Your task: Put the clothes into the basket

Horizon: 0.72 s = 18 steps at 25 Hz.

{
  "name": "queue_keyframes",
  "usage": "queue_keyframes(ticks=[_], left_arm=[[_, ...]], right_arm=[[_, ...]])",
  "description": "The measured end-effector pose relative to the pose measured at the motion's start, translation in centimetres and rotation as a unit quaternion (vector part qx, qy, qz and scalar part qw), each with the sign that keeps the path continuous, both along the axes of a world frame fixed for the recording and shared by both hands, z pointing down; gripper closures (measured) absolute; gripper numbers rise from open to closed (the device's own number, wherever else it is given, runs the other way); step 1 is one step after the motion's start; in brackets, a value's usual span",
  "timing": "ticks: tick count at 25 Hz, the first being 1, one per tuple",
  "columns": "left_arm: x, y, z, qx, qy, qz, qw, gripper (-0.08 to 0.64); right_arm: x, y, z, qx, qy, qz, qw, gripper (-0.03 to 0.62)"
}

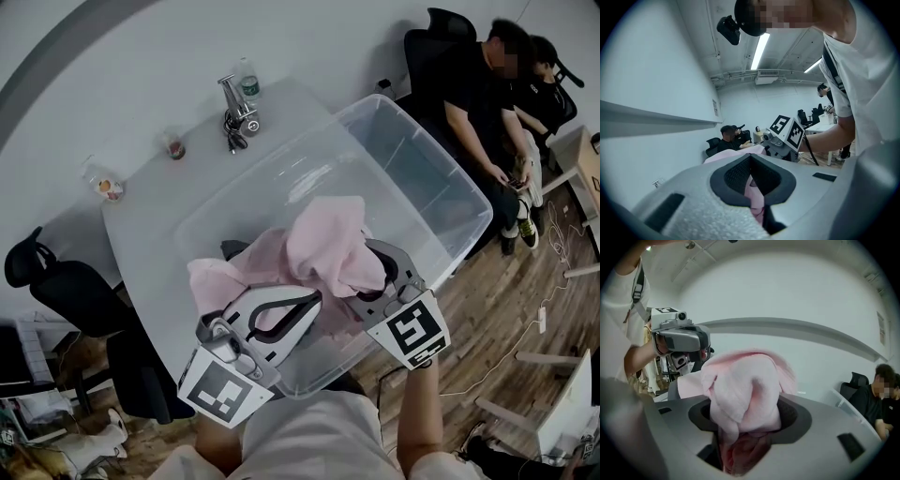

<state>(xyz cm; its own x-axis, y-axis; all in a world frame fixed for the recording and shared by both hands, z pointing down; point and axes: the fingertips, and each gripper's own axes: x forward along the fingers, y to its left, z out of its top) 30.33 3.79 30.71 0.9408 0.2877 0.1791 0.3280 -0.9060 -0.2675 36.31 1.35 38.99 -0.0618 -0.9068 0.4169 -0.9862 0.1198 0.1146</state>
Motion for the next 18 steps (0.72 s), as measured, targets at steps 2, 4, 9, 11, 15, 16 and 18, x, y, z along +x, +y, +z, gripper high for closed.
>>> queue_keyframes(ticks=[2, 4, 9, 11, 15, 16, 18], left_arm=[[0.2, -0.1, 0.5, -0.001, -0.006, -0.001, 1.0, 0.558], [0.4, -0.2, 1.2, -0.003, -0.014, -0.004, 0.9999, 0.558], [0.7, -0.5, 3.4, -0.008, -0.063, -0.013, 0.9979, 0.558], [0.7, -0.6, 4.1, -0.014, -0.075, -0.011, 0.997, 0.559], [1.0, -0.8, 5.5, -0.027, -0.099, -0.013, 0.9947, 0.558], [1.0, -0.9, 5.8, -0.029, -0.104, -0.013, 0.9941, 0.559], [1.1, -0.9, 6.7, -0.03, -0.112, -0.01, 0.9932, 0.558]], right_arm=[[-0.1, -0.1, 0.9, -0.015, 0.002, -0.008, 1.0, 0.337], [-0.3, -0.1, 1.6, -0.029, 0.005, -0.016, 0.999, 0.336], [-0.5, -0.1, 3.1, -0.068, 0.024, -0.041, 0.997, 0.334], [-0.9, -0.2, 3.7, -0.086, 0.036, -0.055, 0.994, 0.334], [-1.5, -0.3, 5.4, -0.119, 0.052, -0.076, 0.989, 0.334], [-1.7, -0.3, 5.7, -0.124, 0.054, -0.08, 0.988, 0.334], [-1.9, -0.3, 6.3, -0.132, 0.059, -0.086, 0.986, 0.334]])
